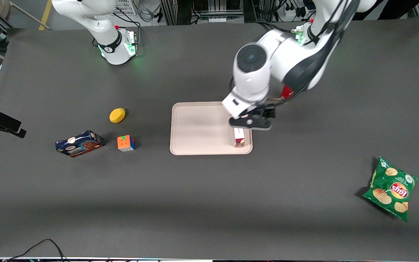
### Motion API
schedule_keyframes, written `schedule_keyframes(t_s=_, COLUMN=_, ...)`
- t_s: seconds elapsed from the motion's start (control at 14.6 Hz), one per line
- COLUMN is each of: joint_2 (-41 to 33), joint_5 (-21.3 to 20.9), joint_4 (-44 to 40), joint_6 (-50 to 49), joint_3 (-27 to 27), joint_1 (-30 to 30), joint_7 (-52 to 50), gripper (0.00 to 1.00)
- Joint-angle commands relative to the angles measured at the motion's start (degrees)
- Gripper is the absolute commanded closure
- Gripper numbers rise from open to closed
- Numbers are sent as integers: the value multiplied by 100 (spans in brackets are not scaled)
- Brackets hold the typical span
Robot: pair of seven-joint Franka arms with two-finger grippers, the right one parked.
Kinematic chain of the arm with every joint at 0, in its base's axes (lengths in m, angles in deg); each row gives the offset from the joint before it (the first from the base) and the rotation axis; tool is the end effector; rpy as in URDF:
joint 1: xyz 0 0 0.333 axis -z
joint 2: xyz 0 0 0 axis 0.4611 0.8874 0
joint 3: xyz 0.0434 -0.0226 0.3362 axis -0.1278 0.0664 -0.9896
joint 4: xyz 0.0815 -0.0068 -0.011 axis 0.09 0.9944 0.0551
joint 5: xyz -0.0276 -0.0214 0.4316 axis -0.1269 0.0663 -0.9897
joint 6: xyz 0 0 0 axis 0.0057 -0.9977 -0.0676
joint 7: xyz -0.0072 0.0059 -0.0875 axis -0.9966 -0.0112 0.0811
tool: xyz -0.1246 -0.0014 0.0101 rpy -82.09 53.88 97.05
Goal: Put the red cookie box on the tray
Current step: 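Open the left gripper, release the box, and raise the gripper away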
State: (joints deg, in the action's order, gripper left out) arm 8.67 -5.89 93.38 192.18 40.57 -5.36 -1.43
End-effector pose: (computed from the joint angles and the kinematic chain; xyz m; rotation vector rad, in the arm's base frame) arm 0.5440 -0.4095 0.4402 -3.0036 0.2525 0.0063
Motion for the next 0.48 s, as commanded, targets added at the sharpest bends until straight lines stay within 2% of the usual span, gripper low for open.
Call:
schedule_keyframes(t_s=0.0, joint_2=-1007, joint_5=727, joint_4=177, joint_6=-834, joint_3=-811, joint_1=5, joint_7=1333, gripper=0)
schedule_keyframes(t_s=0.21, joint_2=-1517, joint_5=818, joint_4=221, joint_6=-1178, joint_3=-1568, joint_1=14, joint_7=2108, gripper=0)
schedule_keyframes(t_s=0.41, joint_2=-1957, joint_5=826, joint_4=607, joint_6=-1092, joint_3=-2245, joint_1=23, joint_7=2242, gripper=0)
